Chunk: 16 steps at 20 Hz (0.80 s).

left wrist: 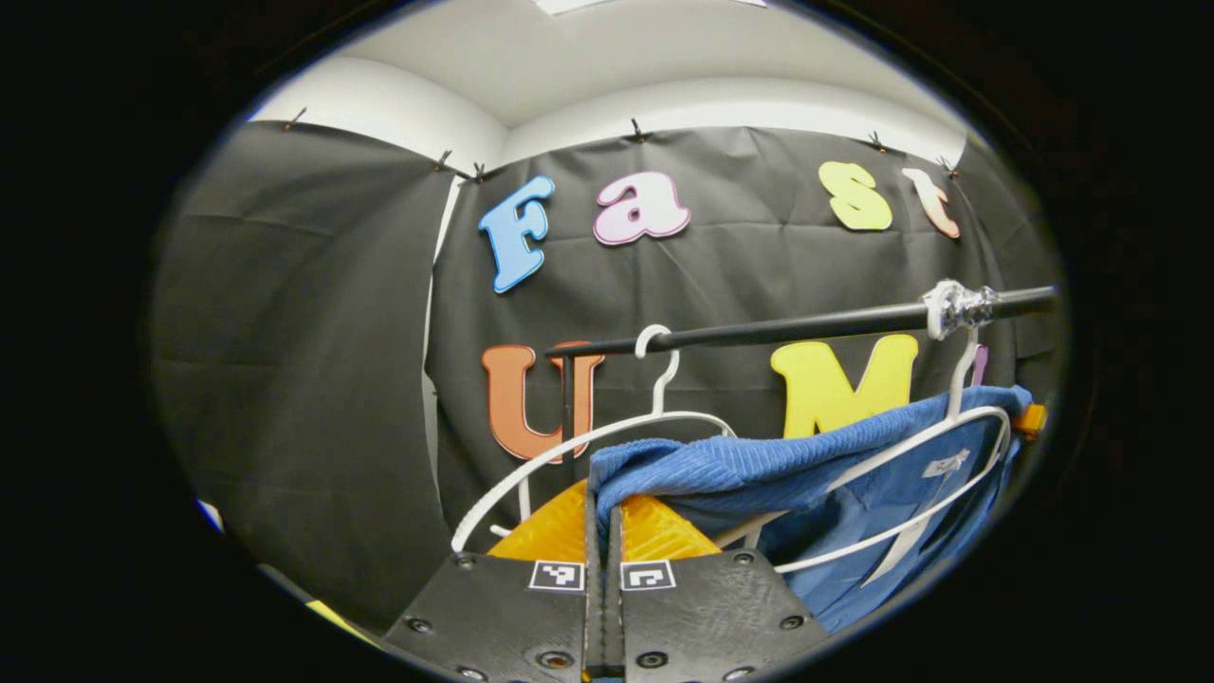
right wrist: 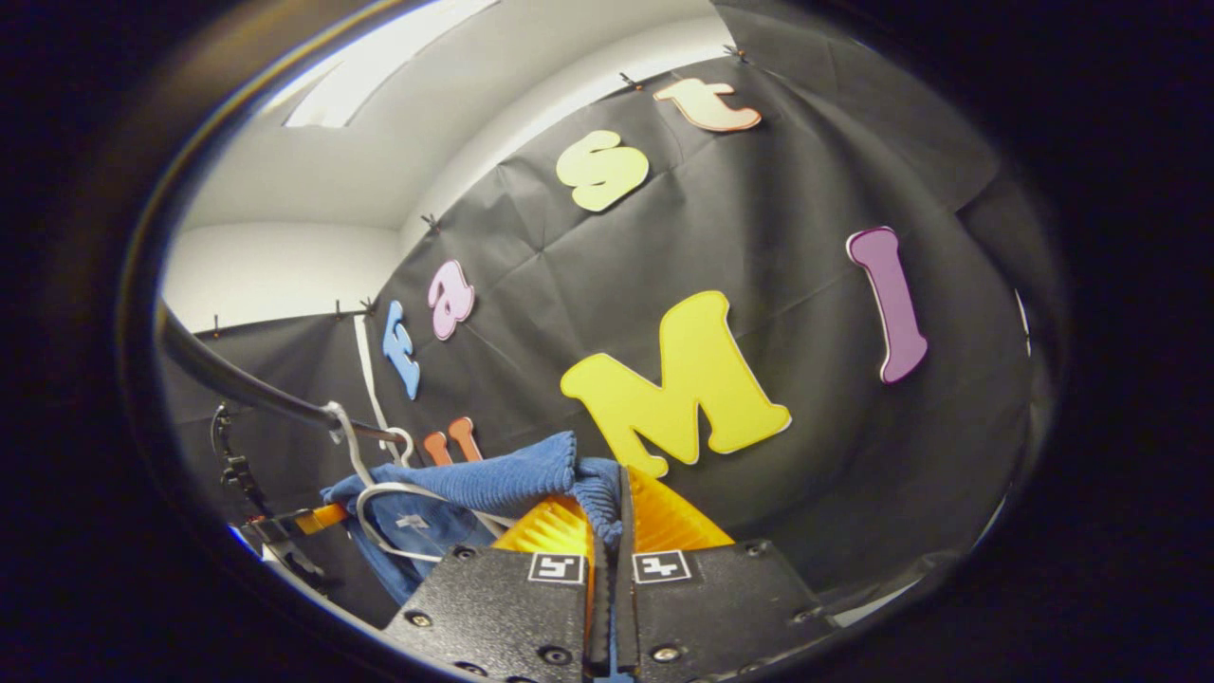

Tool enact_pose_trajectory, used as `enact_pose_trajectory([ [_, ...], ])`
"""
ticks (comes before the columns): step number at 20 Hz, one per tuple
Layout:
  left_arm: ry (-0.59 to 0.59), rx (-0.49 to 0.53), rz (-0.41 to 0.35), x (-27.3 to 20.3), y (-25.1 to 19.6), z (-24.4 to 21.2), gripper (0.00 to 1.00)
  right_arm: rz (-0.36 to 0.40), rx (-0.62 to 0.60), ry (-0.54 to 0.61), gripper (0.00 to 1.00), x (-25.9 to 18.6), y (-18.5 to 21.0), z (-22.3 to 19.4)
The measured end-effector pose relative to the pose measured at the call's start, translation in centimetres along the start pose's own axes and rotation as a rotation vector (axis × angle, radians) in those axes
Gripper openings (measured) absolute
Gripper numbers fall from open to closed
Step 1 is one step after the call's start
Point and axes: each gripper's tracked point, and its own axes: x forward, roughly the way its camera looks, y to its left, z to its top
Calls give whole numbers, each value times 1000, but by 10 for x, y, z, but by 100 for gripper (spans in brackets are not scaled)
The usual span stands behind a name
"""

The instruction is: Grasp the clothes on the hanger with both hands and then place them into the laundry hamper below.

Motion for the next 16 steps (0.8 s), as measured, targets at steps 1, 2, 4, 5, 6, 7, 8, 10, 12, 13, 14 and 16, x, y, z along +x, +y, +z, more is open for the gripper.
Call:
enact_pose_trajectory([
  [1,16,-32,-8,1,1,-4,0,-1,-7,13,5,2,0,-4],
  [2,32,-70,-17,2,2,-8,4,-4,-14,23,6,4,-1,-7],
  [4,44,-116,-34,1,5,-14,4,12,-40,35,6,5,1,-10],
  [5,52,-122,-43,2,4,-18,0,15,-33,46,6,7,0,-11],
  [6,61,-117,-46,3,3,-22,0,11,-27,67,5,10,-3,-17],
  [7,71,-115,-50,1,4,-26,0,5,-20,84,6,13,-7,-23],
  [8,77,-120,-51,1,4,-30,0,-2,-16,95,6,15,-9,-25],
  [10,77,-116,-42,-1,7,-35,5,3,-15,96,6,16,-7,-28],
  [12,117,-156,-46,2,9,-49,5,-12,-20,128,6,19,-13,-40],
  [13,154,-203,-37,4,12,-60,1,-12,2,149,6,19,-16,-45],
  [14,172,-259,-46,1,12,-66,5,-9,33,159,6,18,-16,-47],
  [16,193,-292,-42,-7,15,-78,5,-2,40,172,6,13,-14,-54],
])
